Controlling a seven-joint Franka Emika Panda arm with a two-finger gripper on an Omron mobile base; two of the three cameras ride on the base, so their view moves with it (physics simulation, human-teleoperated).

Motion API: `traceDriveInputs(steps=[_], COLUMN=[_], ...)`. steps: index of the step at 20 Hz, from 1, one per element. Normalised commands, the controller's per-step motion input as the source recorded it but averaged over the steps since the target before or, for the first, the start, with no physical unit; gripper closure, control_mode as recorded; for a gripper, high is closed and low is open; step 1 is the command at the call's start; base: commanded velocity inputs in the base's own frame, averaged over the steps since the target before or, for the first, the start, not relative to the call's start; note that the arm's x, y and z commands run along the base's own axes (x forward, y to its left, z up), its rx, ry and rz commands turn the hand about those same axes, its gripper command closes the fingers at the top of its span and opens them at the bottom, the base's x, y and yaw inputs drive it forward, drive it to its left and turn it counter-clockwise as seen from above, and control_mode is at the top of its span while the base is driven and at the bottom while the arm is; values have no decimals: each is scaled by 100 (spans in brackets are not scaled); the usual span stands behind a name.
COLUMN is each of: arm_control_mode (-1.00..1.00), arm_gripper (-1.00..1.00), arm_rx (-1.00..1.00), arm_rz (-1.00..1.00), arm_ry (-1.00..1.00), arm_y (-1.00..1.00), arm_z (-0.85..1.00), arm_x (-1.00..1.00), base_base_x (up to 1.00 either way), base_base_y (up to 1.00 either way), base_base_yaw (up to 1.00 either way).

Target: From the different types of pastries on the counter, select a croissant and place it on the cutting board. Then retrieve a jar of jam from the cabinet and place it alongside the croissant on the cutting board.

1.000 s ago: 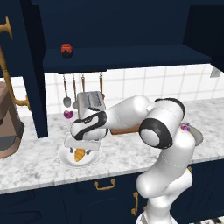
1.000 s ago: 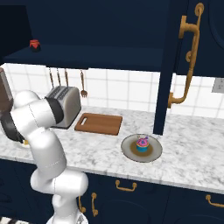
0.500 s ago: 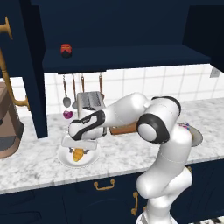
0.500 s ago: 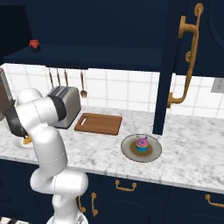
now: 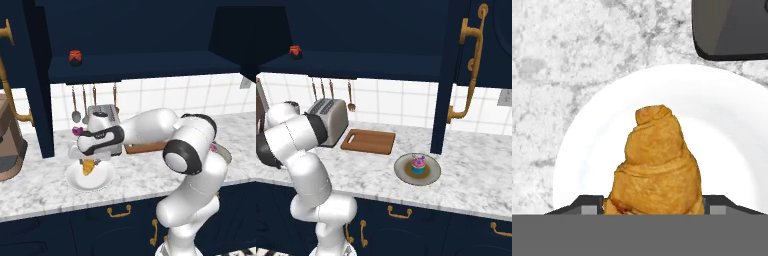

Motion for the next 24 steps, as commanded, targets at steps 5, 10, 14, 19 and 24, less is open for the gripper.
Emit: traceDriveInputs(steps=[5, 10, 14, 19, 24], arm_control_mode=[-100, -100, -100, -100, -100], arm_gripper=[100, 100, 100, 100, 100], arm_rx=[0, 2, 0, 0, 0], arm_rz=[0, 0, 0, 0, 0], arm_ry=[-21, 0, -18, -16, -20], arm_y=[-25, -18, -68, -70, -90], arm_z=[42, 5, 47, 24, 17], arm_x=[-5, -5, -54, -46, -34], base_base_x=[0, 0, 0, 0, 0], base_base_y=[0, 0, 0, 0, 0], base_base_yaw=[0, 0, 0, 0, 0])
